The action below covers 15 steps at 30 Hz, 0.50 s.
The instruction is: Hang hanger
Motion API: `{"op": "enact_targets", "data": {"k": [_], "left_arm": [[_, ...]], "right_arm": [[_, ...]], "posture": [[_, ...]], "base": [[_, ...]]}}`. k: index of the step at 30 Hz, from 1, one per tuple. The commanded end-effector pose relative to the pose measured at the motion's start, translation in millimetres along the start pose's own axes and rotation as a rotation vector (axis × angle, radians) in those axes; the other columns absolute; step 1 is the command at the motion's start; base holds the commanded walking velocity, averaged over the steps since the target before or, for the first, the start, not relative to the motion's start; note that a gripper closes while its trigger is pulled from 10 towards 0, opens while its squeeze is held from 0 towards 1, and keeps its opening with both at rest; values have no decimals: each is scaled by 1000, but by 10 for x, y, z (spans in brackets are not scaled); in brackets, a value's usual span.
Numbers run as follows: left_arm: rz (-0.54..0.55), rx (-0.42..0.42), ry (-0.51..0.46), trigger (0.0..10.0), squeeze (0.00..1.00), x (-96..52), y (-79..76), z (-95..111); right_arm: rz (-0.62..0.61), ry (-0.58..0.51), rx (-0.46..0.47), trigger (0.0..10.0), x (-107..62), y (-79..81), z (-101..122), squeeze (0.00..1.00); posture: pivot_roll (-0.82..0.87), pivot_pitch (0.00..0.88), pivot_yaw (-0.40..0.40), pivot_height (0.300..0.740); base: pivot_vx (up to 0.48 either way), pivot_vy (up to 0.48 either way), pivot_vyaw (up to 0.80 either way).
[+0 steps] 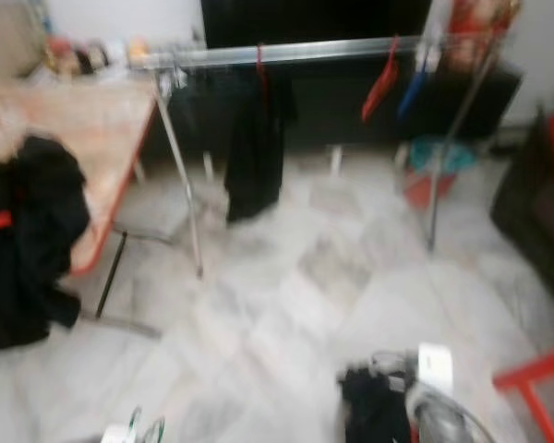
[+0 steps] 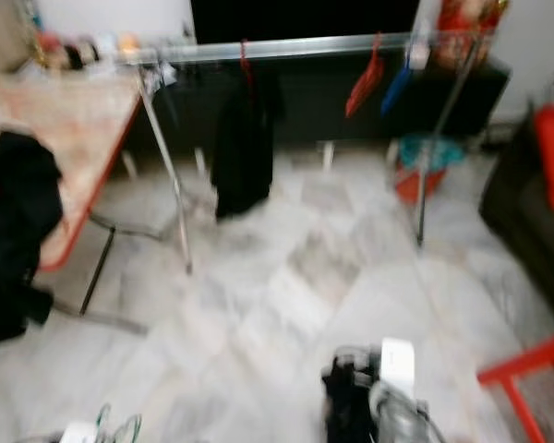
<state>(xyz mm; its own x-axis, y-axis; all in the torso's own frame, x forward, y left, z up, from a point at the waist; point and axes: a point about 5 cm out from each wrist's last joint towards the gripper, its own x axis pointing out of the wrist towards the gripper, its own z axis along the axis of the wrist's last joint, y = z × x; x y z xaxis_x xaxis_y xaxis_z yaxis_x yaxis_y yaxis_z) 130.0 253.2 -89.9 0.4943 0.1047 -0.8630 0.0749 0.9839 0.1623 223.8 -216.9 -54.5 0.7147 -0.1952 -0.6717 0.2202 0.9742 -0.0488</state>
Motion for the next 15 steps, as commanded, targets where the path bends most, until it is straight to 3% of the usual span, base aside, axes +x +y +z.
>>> {"op": "enact_targets", "data": {"k": [1,15], "left_arm": [[-2,18,10,10000,0,-3,15,-10],[-2,18,11,10000,0,-3,16,-8]], "right_arm": [[-14,-20,2,10000,8,-51,50,0],[-8,-38,-3,10000,19,-27,105,0]], "posture": [[134,0,4,732],[132,0,5,732]], "base": [[-251,0,0],[-254,0,0]]}}
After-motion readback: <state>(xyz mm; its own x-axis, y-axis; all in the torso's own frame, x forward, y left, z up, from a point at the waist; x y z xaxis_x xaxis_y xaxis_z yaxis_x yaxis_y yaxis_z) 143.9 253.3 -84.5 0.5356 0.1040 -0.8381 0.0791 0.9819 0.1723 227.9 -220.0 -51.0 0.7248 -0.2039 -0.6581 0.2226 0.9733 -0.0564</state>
